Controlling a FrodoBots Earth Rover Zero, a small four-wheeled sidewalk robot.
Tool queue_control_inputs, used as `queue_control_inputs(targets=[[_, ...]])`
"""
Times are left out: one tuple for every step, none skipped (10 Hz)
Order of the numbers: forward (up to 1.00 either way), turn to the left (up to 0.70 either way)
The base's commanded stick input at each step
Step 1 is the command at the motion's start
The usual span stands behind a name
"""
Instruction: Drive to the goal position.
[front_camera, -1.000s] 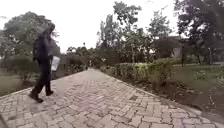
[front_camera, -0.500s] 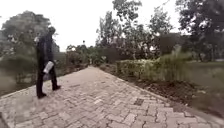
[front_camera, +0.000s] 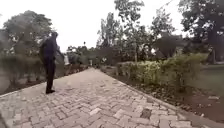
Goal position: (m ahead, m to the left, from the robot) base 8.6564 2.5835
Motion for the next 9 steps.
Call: queue_control_inputs(targets=[[0.70, 0.00], [0.70, 0.05], [0.70, 0.23], [0.70, 0.29], [0.70, 0.11], [0.70, 0.00], [0.70, 0.00], [0.70, 0.00], [0.70, 0.00]])
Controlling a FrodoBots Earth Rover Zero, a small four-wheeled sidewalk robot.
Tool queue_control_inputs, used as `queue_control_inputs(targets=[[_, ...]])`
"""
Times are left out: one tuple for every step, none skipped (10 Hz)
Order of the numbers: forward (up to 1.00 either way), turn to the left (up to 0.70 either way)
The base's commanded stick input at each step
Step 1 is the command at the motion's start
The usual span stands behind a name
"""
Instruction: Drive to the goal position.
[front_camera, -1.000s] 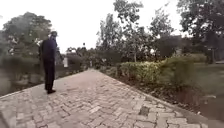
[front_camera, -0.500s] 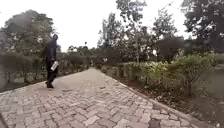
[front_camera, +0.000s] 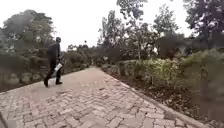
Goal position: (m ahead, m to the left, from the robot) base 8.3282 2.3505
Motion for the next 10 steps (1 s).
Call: queue_control_inputs(targets=[[0.70, 0.35], [0.70, 0.35], [0.70, 0.00], [0.70, 0.00], [0.70, 0.35], [0.70, 0.35], [0.70, 0.23], [0.70, 0.06], [0.70, 0.00], [0.70, 0.00]])
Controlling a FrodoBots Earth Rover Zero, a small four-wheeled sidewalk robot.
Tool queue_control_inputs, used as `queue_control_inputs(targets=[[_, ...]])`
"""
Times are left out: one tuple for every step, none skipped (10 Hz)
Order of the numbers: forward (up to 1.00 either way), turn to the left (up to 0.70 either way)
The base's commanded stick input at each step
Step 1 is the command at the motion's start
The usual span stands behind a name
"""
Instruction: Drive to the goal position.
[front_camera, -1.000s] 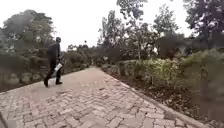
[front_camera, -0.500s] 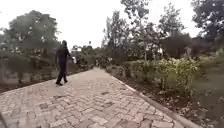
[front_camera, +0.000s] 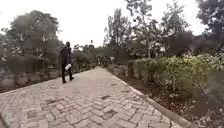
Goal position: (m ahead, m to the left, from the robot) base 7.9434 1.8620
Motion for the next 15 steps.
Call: queue_control_inputs(targets=[[0.70, 0.00], [0.70, 0.00], [0.70, 0.13], [0.70, 0.32], [0.70, 0.14], [0.70, 0.01], [0.70, 0.00], [0.70, 0.01], [0.70, 0.20], [0.70, 0.32], [0.70, 0.15], [0.70, 0.00], [0.70, 0.00], [0.70, 0.00], [0.70, 0.00]])
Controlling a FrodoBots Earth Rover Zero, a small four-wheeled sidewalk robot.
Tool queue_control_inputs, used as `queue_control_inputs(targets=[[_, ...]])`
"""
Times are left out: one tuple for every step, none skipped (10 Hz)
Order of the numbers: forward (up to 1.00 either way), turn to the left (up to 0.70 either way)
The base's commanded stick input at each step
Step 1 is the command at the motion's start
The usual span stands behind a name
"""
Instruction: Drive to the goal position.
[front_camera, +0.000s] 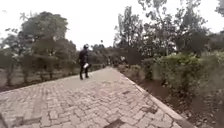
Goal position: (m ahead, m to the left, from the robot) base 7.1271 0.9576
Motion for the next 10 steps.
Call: queue_control_inputs(targets=[[0.70, 0.00], [0.70, 0.00], [0.70, 0.00], [0.70, 0.00], [0.70, 0.00], [0.70, 0.00], [0.70, 0.00], [0.70, 0.00], [0.70, 0.00], [0.70, 0.00]])
